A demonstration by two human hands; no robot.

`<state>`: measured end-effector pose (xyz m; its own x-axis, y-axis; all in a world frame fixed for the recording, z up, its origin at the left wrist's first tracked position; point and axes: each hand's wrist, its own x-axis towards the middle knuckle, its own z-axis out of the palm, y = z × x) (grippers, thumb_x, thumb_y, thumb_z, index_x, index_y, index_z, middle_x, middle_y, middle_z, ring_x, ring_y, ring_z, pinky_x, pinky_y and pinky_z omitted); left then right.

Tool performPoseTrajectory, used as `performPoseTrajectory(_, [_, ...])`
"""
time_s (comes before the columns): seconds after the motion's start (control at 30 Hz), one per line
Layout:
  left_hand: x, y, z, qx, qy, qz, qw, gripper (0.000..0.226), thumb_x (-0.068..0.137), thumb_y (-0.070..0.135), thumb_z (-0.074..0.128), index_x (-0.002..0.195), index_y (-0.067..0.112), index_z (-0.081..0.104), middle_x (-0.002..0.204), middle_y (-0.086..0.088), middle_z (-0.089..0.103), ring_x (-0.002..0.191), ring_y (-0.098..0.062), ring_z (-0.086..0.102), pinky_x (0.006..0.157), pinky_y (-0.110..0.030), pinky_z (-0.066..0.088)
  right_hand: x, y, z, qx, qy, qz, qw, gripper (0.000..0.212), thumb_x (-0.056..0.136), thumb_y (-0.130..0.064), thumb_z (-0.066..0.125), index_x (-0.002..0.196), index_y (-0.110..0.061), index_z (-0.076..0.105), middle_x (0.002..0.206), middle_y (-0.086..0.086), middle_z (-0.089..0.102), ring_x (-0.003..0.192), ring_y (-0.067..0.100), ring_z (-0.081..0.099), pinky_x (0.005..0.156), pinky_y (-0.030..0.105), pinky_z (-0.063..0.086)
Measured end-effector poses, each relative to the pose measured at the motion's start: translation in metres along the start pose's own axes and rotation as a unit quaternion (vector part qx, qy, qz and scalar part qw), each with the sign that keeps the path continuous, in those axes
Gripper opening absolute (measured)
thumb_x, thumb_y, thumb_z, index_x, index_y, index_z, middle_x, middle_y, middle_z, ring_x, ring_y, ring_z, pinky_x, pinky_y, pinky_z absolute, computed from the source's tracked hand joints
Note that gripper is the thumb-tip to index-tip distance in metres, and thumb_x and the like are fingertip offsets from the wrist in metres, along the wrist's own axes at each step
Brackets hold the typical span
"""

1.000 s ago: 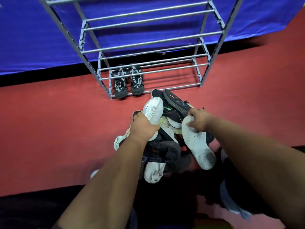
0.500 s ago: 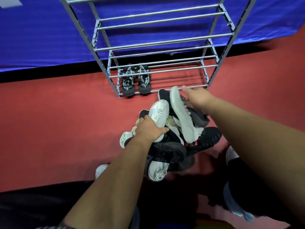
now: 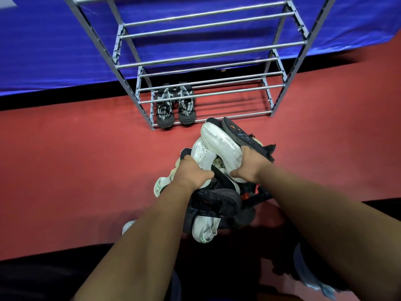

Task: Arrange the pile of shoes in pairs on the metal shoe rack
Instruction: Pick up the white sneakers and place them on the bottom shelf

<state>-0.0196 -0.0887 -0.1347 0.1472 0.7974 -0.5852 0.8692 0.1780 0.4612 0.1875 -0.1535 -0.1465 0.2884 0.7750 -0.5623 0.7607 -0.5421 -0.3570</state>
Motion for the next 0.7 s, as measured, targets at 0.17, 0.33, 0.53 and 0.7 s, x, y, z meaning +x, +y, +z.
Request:
performPoseTrajectory(0.17, [-0.011,0.000,0.003,-0.026,0.085,0.048,0.995,0.086,0.064,0.037,0.078,0.139,0.013,0.044,0.135,-0.005,0.049,0.125,-0.030,0.052,0.101,-0.048,0.054,0.002,0.000,-0.014,0.018,0.085,-0.018,0.996,0.073,0.079,-0.028,0.081,0.139,-0.008,0.043,0.140,0.014,0.045,0.113,0.035,0.060,0.086,0.039,0.050])
performPoseTrajectory(0.33, [-0.016,0.001,0.005,-0.047,0.144,0.076,0.985,0.102,0.076,0.031,0.080,0.161,0.013,0.026,0.152,-0.004,0.038,0.142,-0.030,0.037,0.112,-0.044,0.044,0.001,0.000,-0.018,0.090,0.167,0.013,0.982,0.062,0.081,-0.023,0.080,0.132,-0.008,0.049,0.131,0.008,0.041,0.106,0.038,0.059,0.092,0.048,0.055])
performPoseTrajectory(0.53, [-0.013,-0.006,0.007,-0.065,0.145,0.092,0.983,0.112,0.078,0.034,0.086,0.166,0.016,0.019,0.163,-0.003,0.031,0.152,-0.027,0.031,0.119,-0.045,0.038,0.001,0.010,-0.013,0.101,0.163,0.067,0.979,0.068,0.079,-0.028,0.084,0.131,-0.005,0.047,0.134,0.011,0.041,0.118,0.039,0.053,0.097,0.048,0.052])
performPoseTrajectory(0.7, [-0.008,-0.005,0.013,-0.078,0.104,0.079,0.988,0.111,0.072,0.041,0.084,0.162,0.021,0.024,0.162,-0.003,0.033,0.150,-0.028,0.036,0.119,-0.052,0.041,0.003,0.009,-0.010,0.060,0.136,0.083,0.985,0.082,0.078,-0.036,0.085,0.141,-0.004,0.042,0.140,0.013,0.041,0.125,0.039,0.049,0.098,0.046,0.049])
